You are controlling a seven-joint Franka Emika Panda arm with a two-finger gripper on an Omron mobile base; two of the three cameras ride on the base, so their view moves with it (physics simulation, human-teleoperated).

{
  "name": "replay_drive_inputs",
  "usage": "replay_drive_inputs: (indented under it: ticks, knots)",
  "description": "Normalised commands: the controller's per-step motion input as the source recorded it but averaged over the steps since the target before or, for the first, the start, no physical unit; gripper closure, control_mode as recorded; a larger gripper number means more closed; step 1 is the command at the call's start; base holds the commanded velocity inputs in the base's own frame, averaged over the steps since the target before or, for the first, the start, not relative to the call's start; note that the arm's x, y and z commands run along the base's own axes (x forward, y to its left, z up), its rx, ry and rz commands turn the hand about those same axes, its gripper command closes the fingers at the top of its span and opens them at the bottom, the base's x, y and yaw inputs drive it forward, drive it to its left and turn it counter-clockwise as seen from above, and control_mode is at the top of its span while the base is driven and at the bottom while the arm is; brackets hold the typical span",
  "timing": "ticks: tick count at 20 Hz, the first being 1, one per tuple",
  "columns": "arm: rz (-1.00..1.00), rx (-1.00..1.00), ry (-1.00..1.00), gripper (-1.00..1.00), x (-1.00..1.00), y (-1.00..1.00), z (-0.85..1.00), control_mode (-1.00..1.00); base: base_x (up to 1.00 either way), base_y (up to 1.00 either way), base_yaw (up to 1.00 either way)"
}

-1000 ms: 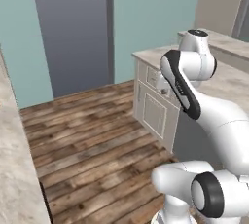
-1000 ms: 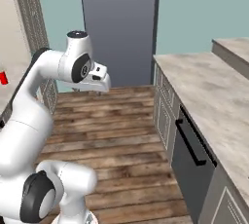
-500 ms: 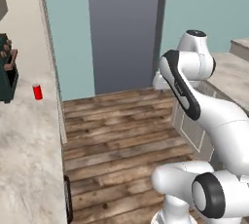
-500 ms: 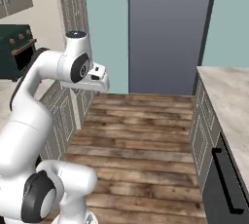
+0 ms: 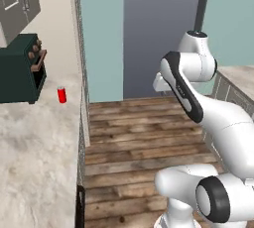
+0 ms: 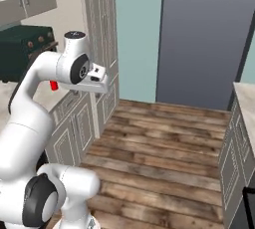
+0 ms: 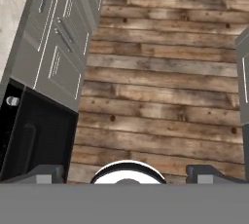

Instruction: Four empty soda cans are scattered around the kitchen. Gather all the cans and cluster them next to the stove for recycling.

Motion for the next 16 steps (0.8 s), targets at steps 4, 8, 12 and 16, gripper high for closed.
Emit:
replay_drive_inputs:
  ticks: [4,8,12,16]
  knots:
    - [0.0,0.0,0.0,-1.0,0.0,0.0,0.0,1.0,0.53,-0.38,0.07]
    - [0.0,0.0,0.0,-1.0,0.0,0.0,0.0,1.0,0.56,-0.4,0.03]
    - [0.0,0.0,0.0,-1.0,0.0,0.0,0.0,1.0,0.61,-0.38,0.05]
    - [0.0,0.0,0.0,-1.0,0.0,0.0,0.0,1.0,0.64,-0.34,0.13]
